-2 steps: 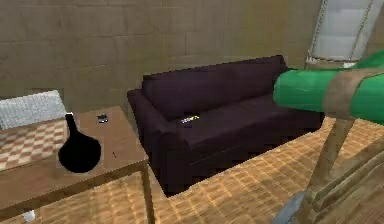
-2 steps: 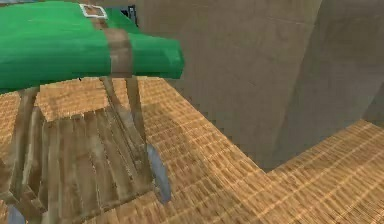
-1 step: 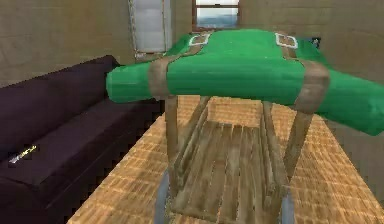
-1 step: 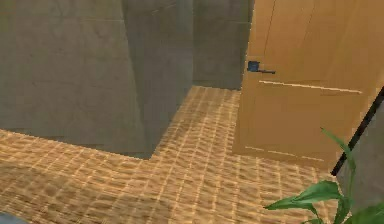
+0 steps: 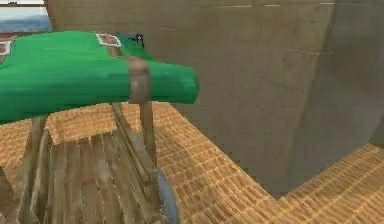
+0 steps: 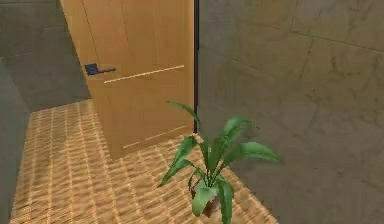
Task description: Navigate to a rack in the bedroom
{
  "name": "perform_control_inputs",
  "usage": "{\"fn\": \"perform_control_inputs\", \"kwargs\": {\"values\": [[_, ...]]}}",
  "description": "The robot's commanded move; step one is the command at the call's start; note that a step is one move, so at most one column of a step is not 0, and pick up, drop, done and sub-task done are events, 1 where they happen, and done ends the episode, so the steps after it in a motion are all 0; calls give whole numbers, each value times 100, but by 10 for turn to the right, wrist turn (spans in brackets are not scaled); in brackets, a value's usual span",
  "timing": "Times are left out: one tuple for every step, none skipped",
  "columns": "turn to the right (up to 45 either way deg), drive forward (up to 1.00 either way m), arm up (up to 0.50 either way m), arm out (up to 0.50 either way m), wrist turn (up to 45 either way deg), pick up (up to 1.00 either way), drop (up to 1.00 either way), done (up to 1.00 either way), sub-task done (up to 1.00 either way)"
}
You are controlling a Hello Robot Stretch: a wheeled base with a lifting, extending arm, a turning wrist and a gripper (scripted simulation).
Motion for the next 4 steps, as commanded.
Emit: {"fn": "perform_control_inputs", "kwargs": {"values": [[390, 0, 0, 0, 0, 0, 0, 0, 0], [0, 100, 0, 0, 0, 0, 0, 0, 0], [90, 0, 0, 0, 0, 0, 0, 0, 0], [0, 40, 0, 0, 0, 0, 0, 0, 0]]}}
